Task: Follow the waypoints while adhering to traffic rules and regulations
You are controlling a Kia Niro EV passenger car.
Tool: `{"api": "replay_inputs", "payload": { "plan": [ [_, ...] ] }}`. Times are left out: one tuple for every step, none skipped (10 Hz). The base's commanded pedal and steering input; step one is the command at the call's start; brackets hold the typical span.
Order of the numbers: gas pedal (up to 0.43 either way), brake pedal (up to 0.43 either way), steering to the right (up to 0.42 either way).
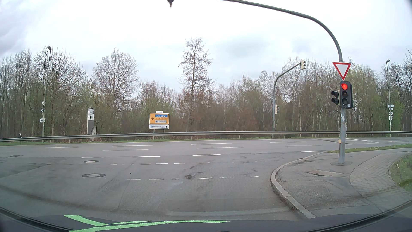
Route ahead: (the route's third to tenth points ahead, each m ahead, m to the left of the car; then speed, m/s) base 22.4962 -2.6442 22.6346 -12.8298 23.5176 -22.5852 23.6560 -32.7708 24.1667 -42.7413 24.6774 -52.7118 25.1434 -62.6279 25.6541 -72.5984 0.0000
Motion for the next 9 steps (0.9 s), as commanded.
{"api": "replay_inputs", "payload": {
  "plan": [
    [0.0,0.28,-0.004],
    [0.0,0.28,-0.004],
    [0.0,0.28,-0.004],
    [0.0,0.28,-0.004],
    [0.0,0.28,-0.004],
    [0.0,0.28,-0.004],
    [0.0,0.28,-0.004],
    [0.0,0.28,-0.004],
    [0.0,0.28,-0.004]
  ]
}}
